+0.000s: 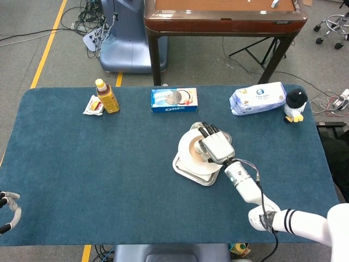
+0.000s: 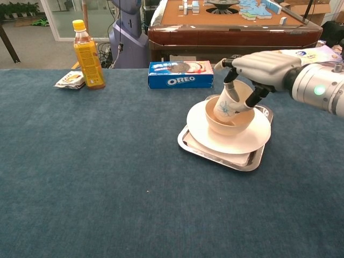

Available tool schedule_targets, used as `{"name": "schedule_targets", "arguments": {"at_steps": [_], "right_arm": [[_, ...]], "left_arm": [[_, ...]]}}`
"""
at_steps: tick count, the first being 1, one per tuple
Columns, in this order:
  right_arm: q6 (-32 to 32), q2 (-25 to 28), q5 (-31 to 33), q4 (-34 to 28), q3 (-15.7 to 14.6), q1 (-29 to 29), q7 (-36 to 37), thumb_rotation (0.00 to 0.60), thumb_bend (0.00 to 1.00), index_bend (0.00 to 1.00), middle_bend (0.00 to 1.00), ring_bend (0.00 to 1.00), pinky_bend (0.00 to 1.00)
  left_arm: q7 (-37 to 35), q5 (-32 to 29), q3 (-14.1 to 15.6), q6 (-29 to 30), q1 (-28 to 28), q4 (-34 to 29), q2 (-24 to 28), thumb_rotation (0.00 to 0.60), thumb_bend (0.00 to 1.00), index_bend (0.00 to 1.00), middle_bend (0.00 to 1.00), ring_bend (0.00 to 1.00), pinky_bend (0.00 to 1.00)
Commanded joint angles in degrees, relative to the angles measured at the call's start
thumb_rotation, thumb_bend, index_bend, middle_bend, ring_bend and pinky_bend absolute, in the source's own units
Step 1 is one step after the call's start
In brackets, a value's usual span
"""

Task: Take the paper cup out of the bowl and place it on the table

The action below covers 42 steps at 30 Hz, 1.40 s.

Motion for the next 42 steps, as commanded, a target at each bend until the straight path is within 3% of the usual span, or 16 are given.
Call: {"name": "schedule_targets", "arguments": {"at_steps": [1, 15, 25, 33, 42], "right_arm": [[0.42, 1.59, -0.21, -2.64, 0.59, 0.12, 0.0, 0.6, 0.41, 0.65, 0.1, 0.01, 0.14], [-0.92, 10.04, 1.01, -16.49, 1.76, 0.97, -0.05, 0.6, 0.41, 0.66, 0.1, 0.01, 0.14], [-2.75, 13.97, -2.45, -23.83, -0.34, 1.08, 2.21, 0.6, 0.42, 0.67, 0.11, 0.01, 0.14], [-3.95, 14.63, -5.87, -26.16, -3.04, 1.03, 2.72, 0.6, 0.42, 0.67, 0.11, 0.01, 0.14], [-5.16, 12.92, -6.33, -24.64, -5.93, 1.07, 1.31, 0.6, 0.42, 0.67, 0.11, 0.01, 0.14]], "left_arm": [[0.12, -0.09, -0.01, -0.09, -0.01, -0.04, -0.02, 0.6, 0.42, 0.51, 0.4, 0.26, 0.42], [1.16, -0.04, 0.07, -0.3, -0.08, -0.29, -0.29, 0.6, 0.42, 0.51, 0.4, 0.26, 0.42], [1.73, -0.22, 0.07, -0.62, -0.19, -0.28, -0.54, 0.6, 0.42, 0.51, 0.4, 0.26, 0.42], [1.77, -0.21, 0.09, -0.57, -0.15, -0.36, -0.5, 0.6, 0.41, 0.51, 0.4, 0.26, 0.42], [1.55, -0.24, 0.09, -0.58, -0.12, -0.39, -0.41, 0.6, 0.42, 0.51, 0.4, 0.26, 0.42]]}}
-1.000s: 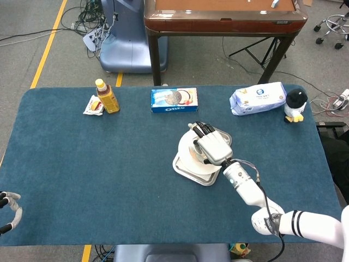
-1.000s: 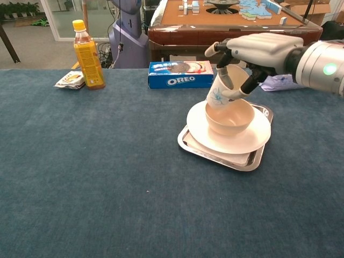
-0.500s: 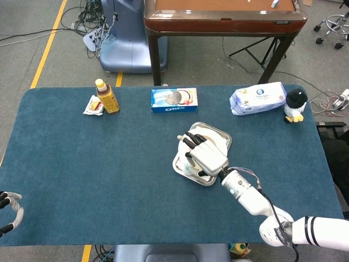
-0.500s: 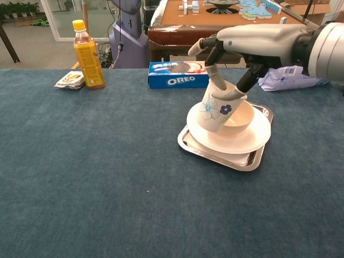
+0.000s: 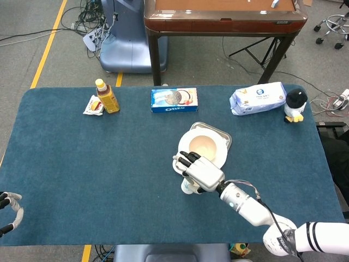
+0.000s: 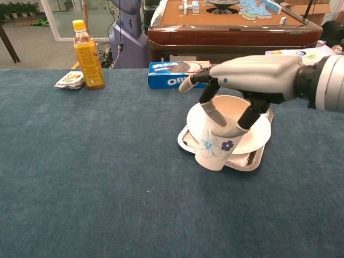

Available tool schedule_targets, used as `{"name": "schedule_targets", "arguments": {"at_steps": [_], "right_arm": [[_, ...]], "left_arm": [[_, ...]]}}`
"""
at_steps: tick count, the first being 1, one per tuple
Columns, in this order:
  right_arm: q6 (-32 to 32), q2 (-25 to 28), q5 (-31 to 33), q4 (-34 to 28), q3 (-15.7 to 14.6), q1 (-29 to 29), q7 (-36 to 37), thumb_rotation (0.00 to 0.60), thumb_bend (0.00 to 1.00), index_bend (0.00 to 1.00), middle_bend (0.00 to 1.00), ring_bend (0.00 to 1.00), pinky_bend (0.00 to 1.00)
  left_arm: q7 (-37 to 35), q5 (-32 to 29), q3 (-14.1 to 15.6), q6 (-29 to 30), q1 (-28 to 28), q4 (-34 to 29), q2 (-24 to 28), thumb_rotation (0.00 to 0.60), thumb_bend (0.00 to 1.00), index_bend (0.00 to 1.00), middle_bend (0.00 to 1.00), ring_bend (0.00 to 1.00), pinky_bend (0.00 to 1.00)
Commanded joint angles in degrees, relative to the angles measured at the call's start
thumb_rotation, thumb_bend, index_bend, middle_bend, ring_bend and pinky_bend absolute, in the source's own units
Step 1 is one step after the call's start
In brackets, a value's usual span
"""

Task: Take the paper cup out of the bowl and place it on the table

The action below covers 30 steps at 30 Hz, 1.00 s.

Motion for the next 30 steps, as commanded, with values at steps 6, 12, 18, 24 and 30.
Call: {"name": "schedule_targets", "arguments": {"at_steps": [6, 12, 18, 24, 30], "right_arm": [[-1.03, -2.4, 0.62, 2.8, -2.01, -0.01, -1.12, 0.6, 0.42, 0.68, 0.12, 0.01, 0.14], [-1.46, -4.07, 1.0, 4.35, -2.83, 0.11, -1.67, 0.6, 0.42, 0.67, 0.12, 0.01, 0.14], [-1.68, -5.04, 1.26, 4.94, -3.38, 0.3, -2.5, 0.6, 0.42, 0.68, 0.12, 0.01, 0.14], [-1.6, -5.0, 1.24, 4.64, -3.64, 0.39, -2.86, 0.6, 0.42, 0.67, 0.12, 0.01, 0.14], [-0.97, -4.3, 0.76, 3.61, -3.95, 0.06, -2.77, 0.6, 0.35, 0.68, 0.12, 0.01, 0.14]], "left_arm": [[-0.17, -0.02, -0.03, 0.03, 0.01, -0.02, 0.06, 0.6, 0.42, 0.51, 0.4, 0.26, 0.42], [-0.51, -0.05, -0.05, 0.06, 0.04, 0.04, 0.18, 0.6, 0.42, 0.51, 0.4, 0.26, 0.42], [-0.92, -0.01, -0.1, 0.37, 0.18, 0.05, 0.32, 0.6, 0.42, 0.51, 0.4, 0.26, 0.42], [-0.99, 0.0, -0.12, 0.38, 0.19, 0.11, 0.36, 0.6, 0.41, 0.51, 0.4, 0.26, 0.42], [-0.91, 0.02, -0.13, 0.51, 0.25, 0.08, 0.35, 0.6, 0.41, 0.51, 0.4, 0.26, 0.42]]}}
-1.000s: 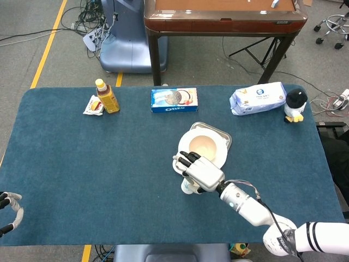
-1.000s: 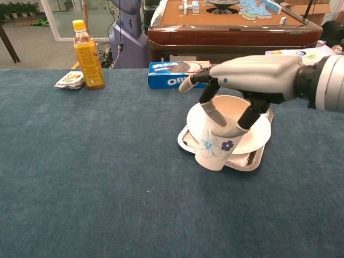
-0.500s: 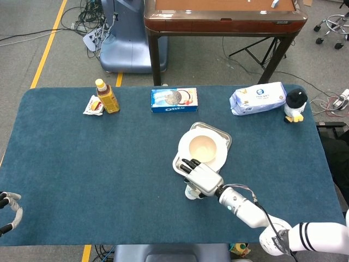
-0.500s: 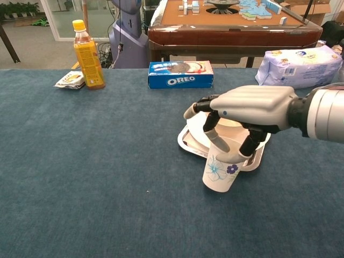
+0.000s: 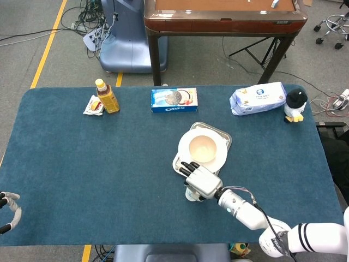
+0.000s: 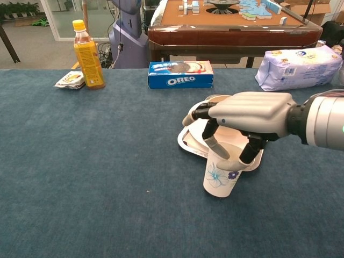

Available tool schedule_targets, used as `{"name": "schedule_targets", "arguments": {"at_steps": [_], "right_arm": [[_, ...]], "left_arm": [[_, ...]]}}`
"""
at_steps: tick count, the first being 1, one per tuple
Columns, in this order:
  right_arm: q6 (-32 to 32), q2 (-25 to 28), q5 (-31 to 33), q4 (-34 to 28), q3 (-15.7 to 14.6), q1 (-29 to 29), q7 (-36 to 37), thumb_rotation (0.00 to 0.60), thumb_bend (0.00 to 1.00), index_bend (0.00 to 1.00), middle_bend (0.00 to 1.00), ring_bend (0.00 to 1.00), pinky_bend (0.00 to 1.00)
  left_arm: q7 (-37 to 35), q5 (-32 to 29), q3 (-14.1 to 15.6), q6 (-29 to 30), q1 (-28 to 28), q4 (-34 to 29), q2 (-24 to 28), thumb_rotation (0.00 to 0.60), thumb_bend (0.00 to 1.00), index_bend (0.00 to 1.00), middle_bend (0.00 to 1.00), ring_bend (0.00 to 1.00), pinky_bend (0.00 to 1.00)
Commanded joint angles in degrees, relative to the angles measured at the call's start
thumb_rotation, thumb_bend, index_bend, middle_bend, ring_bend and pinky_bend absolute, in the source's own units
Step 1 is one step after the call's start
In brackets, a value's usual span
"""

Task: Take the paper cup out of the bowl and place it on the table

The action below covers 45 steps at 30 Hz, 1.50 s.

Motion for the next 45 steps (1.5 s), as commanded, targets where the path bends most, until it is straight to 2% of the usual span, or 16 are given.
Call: {"name": "schedule_targets", "arguments": {"at_steps": [1, 12, 22, 33, 40, 45], "right_arm": [[0.43, 0.38, -0.38, -0.44, -0.15, -0.26, 0.16, 0.6, 0.34, 0.68, 0.12, 0.01, 0.14], [2.98, 3.38, -2.55, -3.37, -0.74, -1.88, 0.68, 0.6, 0.3, 0.65, 0.12, 0.01, 0.14], [9.82, 9.16, -4.99, -8.03, -1.37, -6.44, 1.5, 0.6, 0.3, 0.65, 0.12, 0.01, 0.13], [26.53, 14.05, -8.59, -10.73, -4.59, -18.73, -1.99, 0.6, 0.3, 0.65, 0.15, 0.01, 0.13], [33.88, 16.2, -8.84, -10.3, -6.23, -26.57, 1.58, 0.6, 0.3, 0.65, 0.15, 0.01, 0.13], [36.16, 16.73, -8.48, -8.81, -6.14, -30.15, 6.1, 0.6, 0.3, 0.65, 0.16, 0.01, 0.13]], "left_arm": [[0.05, 0.0, -0.01, 0.03, 0.01, 0.0, -0.02, 0.6, 0.41, 0.51, 0.4, 0.26, 0.42], [0.31, 0.05, 0.02, 0.04, 0.03, -0.1, -0.04, 0.6, 0.41, 0.51, 0.4, 0.26, 0.42], [0.92, 0.15, 0.1, -0.09, -0.01, -0.19, -0.22, 0.6, 0.42, 0.51, 0.4, 0.26, 0.42], [1.71, 0.77, 0.32, 0.23, 0.06, -0.4, -0.49, 0.6, 0.42, 0.51, 0.4, 0.26, 0.42], [2.31, 1.16, 0.37, 0.77, 0.24, -0.52, -0.75, 0.6, 0.42, 0.51, 0.4, 0.26, 0.42], [2.27, 1.59, 0.35, 1.22, 0.29, -0.03, -1.32, 0.6, 0.41, 0.51, 0.4, 0.26, 0.42]]}}
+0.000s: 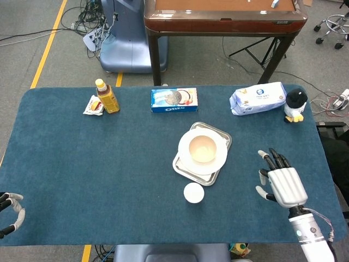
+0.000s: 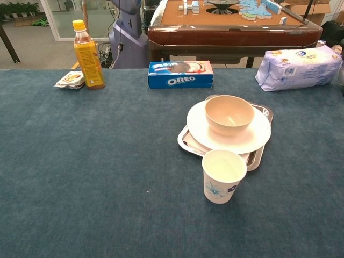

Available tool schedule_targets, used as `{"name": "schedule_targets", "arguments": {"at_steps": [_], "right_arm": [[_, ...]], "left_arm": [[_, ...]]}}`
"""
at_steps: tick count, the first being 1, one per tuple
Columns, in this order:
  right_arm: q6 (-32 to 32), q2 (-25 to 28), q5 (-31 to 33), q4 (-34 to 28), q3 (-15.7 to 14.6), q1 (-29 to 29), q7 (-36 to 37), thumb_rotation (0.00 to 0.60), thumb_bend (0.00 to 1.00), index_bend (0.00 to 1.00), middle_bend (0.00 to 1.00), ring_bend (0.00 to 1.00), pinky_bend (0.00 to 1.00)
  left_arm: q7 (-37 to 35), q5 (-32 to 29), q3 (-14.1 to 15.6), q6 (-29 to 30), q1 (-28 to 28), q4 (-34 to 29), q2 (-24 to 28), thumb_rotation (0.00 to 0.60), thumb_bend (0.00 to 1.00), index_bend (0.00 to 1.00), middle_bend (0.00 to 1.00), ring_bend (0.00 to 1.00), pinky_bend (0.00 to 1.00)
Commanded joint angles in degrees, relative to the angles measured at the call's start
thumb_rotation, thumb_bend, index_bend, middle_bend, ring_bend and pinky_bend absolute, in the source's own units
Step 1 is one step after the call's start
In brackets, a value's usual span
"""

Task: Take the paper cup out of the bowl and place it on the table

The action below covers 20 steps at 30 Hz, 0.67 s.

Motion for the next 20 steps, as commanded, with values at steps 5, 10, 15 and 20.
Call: {"name": "schedule_targets", "arguments": {"at_steps": [5, 10, 15, 20], "right_arm": [[1.84, 0.93, -0.71, 3.68, 0.63, -4.03, 7.51, 0.6, 0.3, 0.65, 0.16, 0.01, 0.13], [0.7, 2.21, -0.73, 5.15, 2.11, -4.37, 10.83, 0.6, 0.3, 0.65, 0.16, 0.01, 0.13], [-0.83, 2.74, 0.71, 6.06, 3.4, -4.77, 13.32, 0.6, 0.3, 0.65, 0.16, 0.01, 0.13], [-2.91, 3.05, 1.14, 6.18, 3.94, -4.8, 13.85, 0.6, 0.3, 0.65, 0.16, 0.01, 0.13]], "left_arm": [[0.03, -0.03, -0.21, -0.34, -0.35, 1.05, -0.93, 0.6, 0.41, 0.51, 0.4, 0.26, 0.42], [0.73, 0.59, -0.13, -0.56, -0.73, 1.43, -1.6, 0.6, 0.41, 0.51, 0.4, 0.26, 0.42], [0.66, 0.7, -0.1, -0.77, -0.93, 1.39, -1.74, 0.6, 0.41, 0.51, 0.4, 0.26, 0.43], [0.36, 0.39, -0.16, -0.88, -0.96, 1.37, -1.59, 0.6, 0.42, 0.51, 0.4, 0.26, 0.43]]}}
